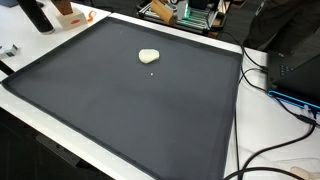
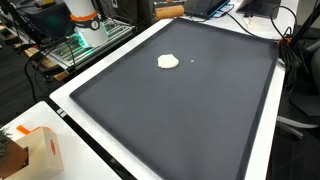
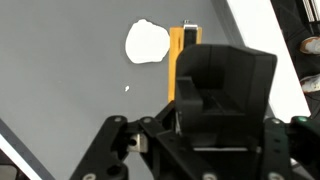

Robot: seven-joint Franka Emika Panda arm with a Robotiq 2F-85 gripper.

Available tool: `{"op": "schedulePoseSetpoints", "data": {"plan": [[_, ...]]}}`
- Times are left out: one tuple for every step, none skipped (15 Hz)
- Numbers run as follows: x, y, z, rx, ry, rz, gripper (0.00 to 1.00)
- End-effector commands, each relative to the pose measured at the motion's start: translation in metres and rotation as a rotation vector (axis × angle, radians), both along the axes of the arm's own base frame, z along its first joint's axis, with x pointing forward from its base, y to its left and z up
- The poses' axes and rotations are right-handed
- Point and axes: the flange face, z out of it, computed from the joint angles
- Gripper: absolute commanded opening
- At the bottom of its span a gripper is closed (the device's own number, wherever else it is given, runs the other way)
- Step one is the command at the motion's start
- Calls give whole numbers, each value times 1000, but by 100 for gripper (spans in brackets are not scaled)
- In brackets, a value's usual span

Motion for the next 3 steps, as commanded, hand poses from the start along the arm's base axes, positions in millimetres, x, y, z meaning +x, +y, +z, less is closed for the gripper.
{"op": "schedulePoseSetpoints", "data": {"plan": [[0,0,1,0,1,0,44],[0,0,1,0,1,0,44],[0,0,1,0,1,0,44]]}}
